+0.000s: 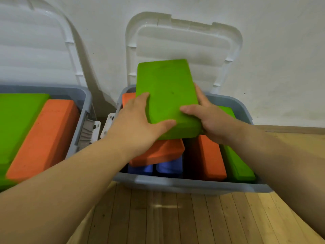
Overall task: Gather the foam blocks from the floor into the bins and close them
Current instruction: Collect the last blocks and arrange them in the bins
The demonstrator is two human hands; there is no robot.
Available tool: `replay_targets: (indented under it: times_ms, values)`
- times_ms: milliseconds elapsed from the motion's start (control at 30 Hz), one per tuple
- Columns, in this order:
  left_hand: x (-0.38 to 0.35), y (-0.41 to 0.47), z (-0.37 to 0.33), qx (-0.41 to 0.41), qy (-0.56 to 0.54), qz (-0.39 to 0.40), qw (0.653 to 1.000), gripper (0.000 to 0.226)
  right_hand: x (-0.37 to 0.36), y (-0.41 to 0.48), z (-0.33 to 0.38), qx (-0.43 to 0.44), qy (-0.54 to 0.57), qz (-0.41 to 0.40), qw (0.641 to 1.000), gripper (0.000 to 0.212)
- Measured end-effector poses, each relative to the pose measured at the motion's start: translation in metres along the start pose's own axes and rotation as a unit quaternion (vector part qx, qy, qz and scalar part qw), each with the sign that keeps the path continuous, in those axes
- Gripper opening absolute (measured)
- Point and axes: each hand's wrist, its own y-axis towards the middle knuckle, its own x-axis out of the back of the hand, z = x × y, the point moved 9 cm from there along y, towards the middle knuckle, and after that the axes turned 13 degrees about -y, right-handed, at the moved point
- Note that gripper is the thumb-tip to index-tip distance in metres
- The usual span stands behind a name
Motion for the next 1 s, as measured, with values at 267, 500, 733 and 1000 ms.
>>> replay_targets:
  times_ms: [267,500,733,1000]
  values:
    - [-0.059,-0.01,0.049,0.064,0.239,0.172,0.954,0.107,0.102,-0.028,0.031,-0.062,-0.362,-0.239,0.899,0.107]
    - [-0.043,-0.01,0.054,0.101,0.282,0.193,0.935,0.103,0.073,-0.032,-0.018,-0.227,-0.493,-0.105,0.833,0.09]
    - [-0.038,-0.01,0.061,0.085,0.3,0.193,0.93,0.102,0.072,-0.029,0.022,-0.18,-0.543,-0.118,0.812,0.08]
    - [-0.043,-0.007,0.069,0.064,0.309,0.197,0.928,0.111,0.063,-0.034,0.041,-0.104,-0.573,-0.167,0.795,0.05]
